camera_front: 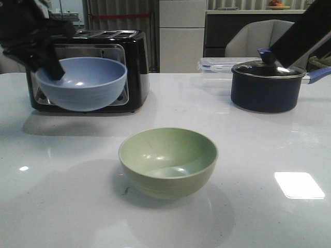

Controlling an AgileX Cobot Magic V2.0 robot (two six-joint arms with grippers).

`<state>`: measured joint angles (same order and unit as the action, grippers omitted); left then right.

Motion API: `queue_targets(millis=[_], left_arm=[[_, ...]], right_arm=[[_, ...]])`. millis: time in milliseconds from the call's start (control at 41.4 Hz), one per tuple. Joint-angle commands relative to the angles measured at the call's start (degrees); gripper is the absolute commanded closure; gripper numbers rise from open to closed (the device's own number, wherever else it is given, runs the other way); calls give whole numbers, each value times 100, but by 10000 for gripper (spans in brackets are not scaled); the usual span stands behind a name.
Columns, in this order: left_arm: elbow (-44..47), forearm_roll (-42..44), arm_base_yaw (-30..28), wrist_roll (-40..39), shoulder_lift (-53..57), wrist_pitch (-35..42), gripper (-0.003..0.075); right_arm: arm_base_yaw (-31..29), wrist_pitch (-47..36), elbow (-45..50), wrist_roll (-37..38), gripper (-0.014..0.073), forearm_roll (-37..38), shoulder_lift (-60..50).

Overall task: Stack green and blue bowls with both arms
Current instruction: 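Lift the blue bowl and carry it over the green bowl, then lower the blue bowl into the green bowl with the left gripper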

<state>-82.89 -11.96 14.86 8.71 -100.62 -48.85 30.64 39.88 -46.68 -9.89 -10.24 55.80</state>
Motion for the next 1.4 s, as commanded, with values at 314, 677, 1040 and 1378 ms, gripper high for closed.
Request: queue_targets(millis=[314, 677, 1040, 1378], left_arm=[[-353, -234, 1609, -7, 349, -32, 628], [-353, -183, 2056, -7, 213, 203, 628], [-353, 136, 2056, -7, -683, 381, 628], [-353, 136, 2056, -7, -770, 248, 417]], right_arm=[[4, -298, -158, -68, 77, 5, -101], [4, -298, -158, -68, 77, 5, -101], [4, -298, -158, -68, 77, 5, -101], [4, -298, -158, -68, 77, 5, -101]])
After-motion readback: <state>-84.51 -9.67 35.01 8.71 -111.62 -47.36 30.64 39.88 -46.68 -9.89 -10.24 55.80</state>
